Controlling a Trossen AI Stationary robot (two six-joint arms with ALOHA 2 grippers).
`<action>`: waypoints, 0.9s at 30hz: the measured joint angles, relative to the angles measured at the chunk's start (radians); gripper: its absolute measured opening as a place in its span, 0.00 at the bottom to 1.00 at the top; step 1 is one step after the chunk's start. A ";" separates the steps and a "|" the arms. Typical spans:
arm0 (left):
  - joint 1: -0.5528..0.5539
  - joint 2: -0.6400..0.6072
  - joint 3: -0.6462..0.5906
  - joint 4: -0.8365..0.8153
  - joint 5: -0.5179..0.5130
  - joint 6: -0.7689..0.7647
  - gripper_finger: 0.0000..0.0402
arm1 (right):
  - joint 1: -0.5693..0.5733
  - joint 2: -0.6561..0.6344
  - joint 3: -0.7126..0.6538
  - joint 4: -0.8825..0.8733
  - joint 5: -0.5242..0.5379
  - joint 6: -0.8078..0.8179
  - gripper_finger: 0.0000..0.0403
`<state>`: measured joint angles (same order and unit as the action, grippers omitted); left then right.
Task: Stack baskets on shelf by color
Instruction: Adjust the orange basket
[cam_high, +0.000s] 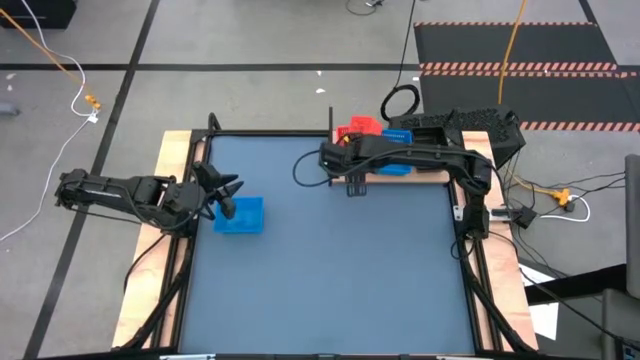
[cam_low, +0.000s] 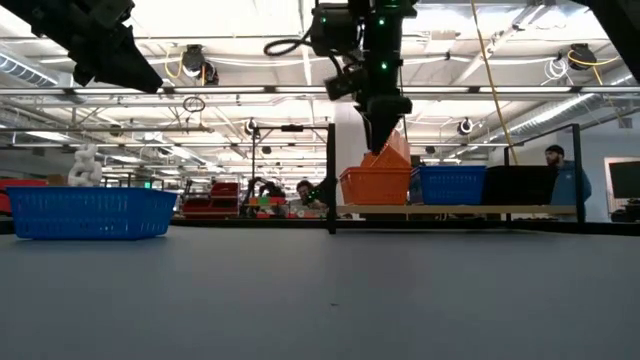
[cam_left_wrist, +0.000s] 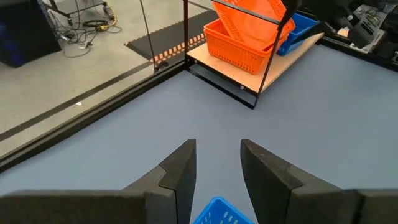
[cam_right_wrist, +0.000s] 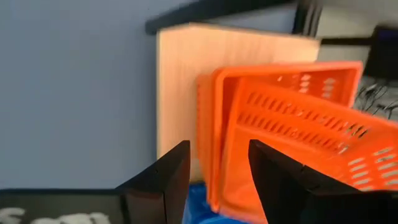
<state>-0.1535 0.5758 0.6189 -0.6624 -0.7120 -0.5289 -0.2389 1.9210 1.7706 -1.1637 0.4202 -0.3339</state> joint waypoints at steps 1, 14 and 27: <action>0.000 0.000 0.000 0.000 0.000 0.000 0.32 | -0.002 0.005 0.000 -0.011 0.001 0.007 0.39; 0.000 0.000 0.000 0.000 0.000 -0.003 0.32 | -0.021 0.009 0.000 -0.100 0.052 0.060 0.27; 0.000 0.000 0.000 0.000 -0.001 -0.003 0.32 | -0.046 0.009 0.000 -0.121 0.005 0.049 0.04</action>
<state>-0.1532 0.5758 0.6189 -0.6621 -0.7126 -0.5318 -0.2844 1.9305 1.7706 -1.2850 0.4256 -0.2851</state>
